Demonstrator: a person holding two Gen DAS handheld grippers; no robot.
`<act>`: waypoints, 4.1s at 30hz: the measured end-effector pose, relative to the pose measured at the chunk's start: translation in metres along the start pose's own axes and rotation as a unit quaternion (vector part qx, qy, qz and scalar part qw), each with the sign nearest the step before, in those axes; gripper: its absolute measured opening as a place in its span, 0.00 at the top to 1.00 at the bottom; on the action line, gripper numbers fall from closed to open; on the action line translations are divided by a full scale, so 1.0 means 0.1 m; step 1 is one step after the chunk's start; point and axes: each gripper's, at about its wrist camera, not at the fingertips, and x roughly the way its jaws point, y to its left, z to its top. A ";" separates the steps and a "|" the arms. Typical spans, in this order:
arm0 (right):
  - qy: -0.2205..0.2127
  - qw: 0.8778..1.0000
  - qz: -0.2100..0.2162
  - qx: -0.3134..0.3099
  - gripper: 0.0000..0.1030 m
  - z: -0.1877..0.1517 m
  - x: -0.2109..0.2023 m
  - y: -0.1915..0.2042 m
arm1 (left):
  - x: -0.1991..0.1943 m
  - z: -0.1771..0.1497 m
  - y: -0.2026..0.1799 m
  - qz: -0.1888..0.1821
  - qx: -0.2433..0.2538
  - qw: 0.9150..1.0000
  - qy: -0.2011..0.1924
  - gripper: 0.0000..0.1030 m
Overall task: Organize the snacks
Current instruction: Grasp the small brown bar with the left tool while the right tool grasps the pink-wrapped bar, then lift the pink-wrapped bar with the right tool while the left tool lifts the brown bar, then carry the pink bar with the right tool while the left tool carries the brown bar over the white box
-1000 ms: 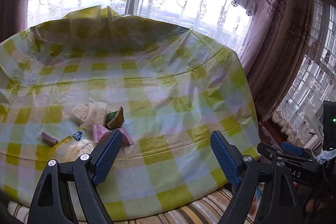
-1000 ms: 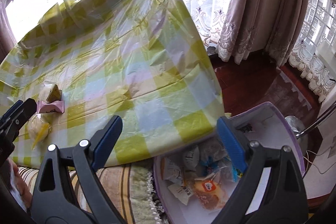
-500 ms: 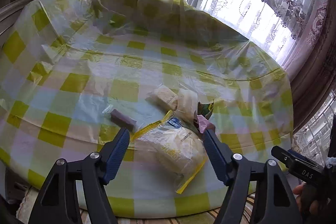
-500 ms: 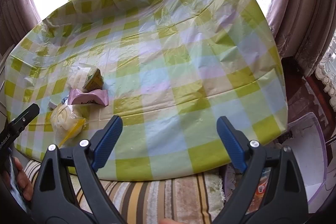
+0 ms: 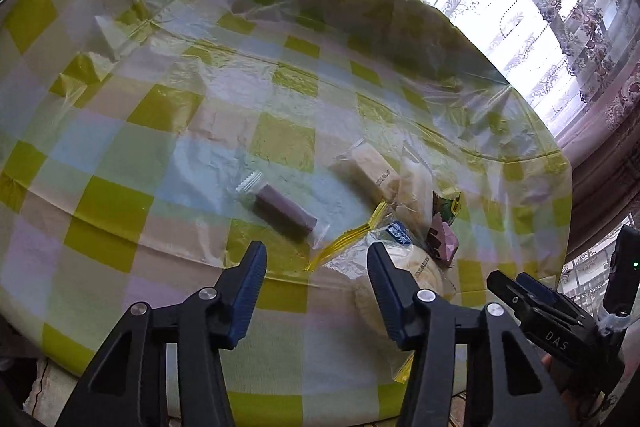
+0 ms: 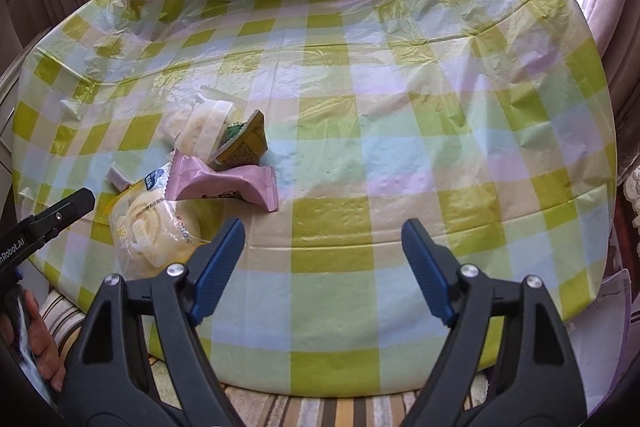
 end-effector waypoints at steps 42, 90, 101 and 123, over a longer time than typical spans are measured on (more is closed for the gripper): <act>0.033 0.987 0.107 -0.118 0.49 0.37 0.71 0.45 | 0.57 0.43 0.05 0.078 0.059 0.995 -0.013 0.79; 0.000 0.998 0.060 -0.002 0.77 -0.38 -0.22 -0.34 | -0.21 -0.08 -0.12 0.060 0.024 0.997 -0.048 0.96; -0.005 0.999 0.035 0.024 0.77 -0.67 -0.53 -0.82 | 0.15 0.09 -0.15 0.080 0.089 0.993 0.006 0.57; -0.006 0.998 0.008 0.064 0.77 -0.88 -0.70 -1.42 | 0.46 0.05 -0.30 0.127 0.142 0.980 0.052 0.82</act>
